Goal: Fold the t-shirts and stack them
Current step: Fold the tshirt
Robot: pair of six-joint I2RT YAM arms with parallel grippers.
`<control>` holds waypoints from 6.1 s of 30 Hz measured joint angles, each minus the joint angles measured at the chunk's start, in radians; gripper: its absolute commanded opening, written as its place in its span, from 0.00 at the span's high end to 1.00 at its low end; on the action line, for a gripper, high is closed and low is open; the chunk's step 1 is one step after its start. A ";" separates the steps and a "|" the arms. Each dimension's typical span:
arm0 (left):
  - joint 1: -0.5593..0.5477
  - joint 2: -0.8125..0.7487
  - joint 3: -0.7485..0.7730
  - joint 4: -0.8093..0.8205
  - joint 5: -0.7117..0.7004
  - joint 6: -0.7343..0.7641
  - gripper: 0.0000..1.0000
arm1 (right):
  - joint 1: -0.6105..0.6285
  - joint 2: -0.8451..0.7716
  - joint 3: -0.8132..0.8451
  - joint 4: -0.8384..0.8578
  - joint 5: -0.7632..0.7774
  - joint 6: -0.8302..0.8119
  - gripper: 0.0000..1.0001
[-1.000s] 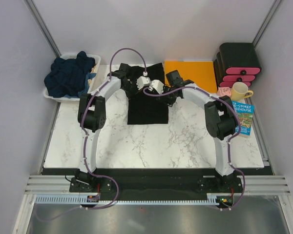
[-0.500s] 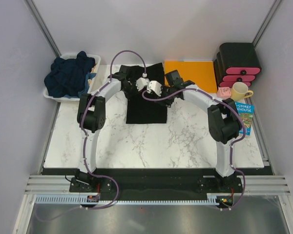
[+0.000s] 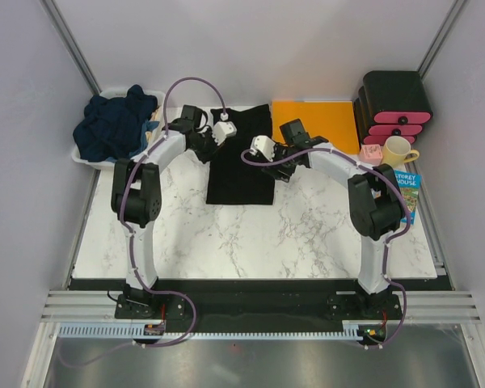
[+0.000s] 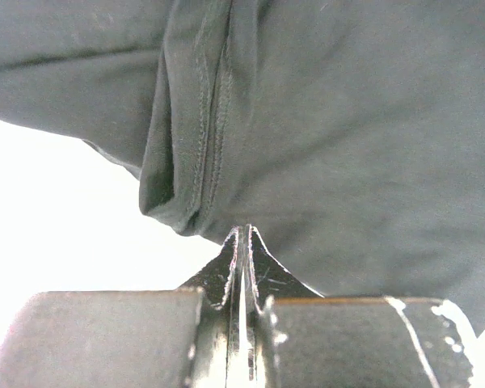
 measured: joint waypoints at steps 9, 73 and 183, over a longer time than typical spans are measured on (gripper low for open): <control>0.014 -0.083 -0.019 0.016 0.015 -0.032 0.98 | 0.180 -0.064 -0.064 -0.006 -0.003 -0.018 0.30; 0.354 -0.623 -0.426 0.068 0.070 -0.066 0.98 | 0.454 -0.029 0.036 -0.441 0.015 -0.079 1.00; 0.123 -0.202 -0.072 -0.497 0.394 0.168 0.00 | -0.038 0.396 0.586 -0.529 -0.487 0.172 0.40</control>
